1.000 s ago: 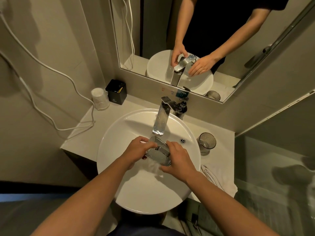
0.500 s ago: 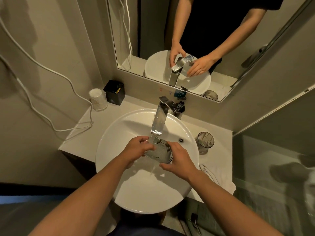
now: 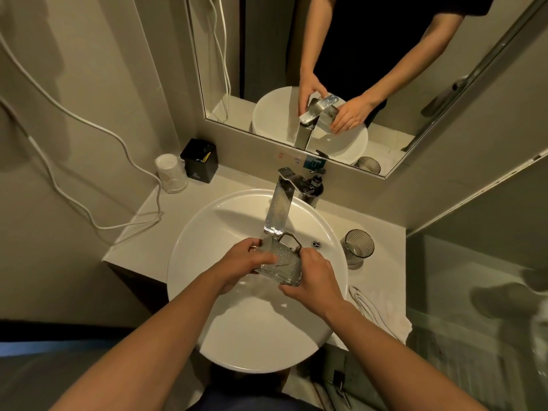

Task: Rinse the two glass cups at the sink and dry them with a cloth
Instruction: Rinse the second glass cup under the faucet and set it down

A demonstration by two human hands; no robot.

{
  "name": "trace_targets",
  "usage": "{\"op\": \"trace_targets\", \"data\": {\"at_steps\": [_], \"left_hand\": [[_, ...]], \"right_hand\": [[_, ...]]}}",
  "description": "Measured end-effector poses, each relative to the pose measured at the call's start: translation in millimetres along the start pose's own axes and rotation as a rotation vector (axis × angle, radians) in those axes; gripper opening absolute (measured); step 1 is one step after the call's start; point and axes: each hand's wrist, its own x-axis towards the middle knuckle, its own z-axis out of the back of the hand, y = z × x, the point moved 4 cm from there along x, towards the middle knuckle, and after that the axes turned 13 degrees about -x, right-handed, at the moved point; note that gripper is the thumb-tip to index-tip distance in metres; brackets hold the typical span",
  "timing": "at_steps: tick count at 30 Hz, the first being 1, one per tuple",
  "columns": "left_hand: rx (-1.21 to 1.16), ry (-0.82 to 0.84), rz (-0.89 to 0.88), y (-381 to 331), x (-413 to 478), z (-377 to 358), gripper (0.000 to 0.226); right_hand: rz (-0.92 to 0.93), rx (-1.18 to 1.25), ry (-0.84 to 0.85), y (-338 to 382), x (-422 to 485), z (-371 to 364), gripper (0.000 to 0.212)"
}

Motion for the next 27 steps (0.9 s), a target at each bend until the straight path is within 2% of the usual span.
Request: {"op": "trace_targets", "data": {"at_steps": [3, 5, 6, 8, 10, 12, 13, 18, 23, 27], "left_hand": [[-0.019, 0.044, -0.050, -5, 0, -1, 0.043], [0.002, 0.003, -0.050, -5, 2, 0, 0.016], [0.008, -0.027, -0.044, -4, 2, 0, 0.011], [0.002, -0.073, -0.022, 2, 5, 2, 0.028], [-0.021, -0.107, 0.003, 6, 4, 4, 0.026], [-0.034, -0.128, 0.017, 8, 5, 5, 0.058], [-0.032, -0.143, 0.027, 6, 4, 5, 0.061], [-0.084, -0.179, 0.118, 10, 4, 7, 0.050], [-0.288, -0.160, 0.147, 17, -1, 2, 0.037], [-0.455, -0.143, 0.129, 29, -3, -1, 0.044]], "right_hand": [[-0.006, -0.001, 0.020, 1, 3, 2, 0.072], [-0.013, -0.007, 0.029, 2, 3, 1, 0.072], [-0.014, -0.006, 0.025, 2, 2, 1, 0.072], [-0.009, -0.011, 0.017, 4, -3, -2, 0.076], [-0.010, -0.026, 0.017, 5, -8, -4, 0.084], [-0.016, -0.042, 0.011, 6, -11, -5, 0.088], [-0.016, -0.052, 0.009, 7, -12, -5, 0.089], [0.003, -0.071, 0.012, 8, -11, -3, 0.083], [-0.007, -0.072, -0.010, 8, -9, 2, 0.078], [-0.023, -0.074, -0.001, 7, -10, 4, 0.076]]}}
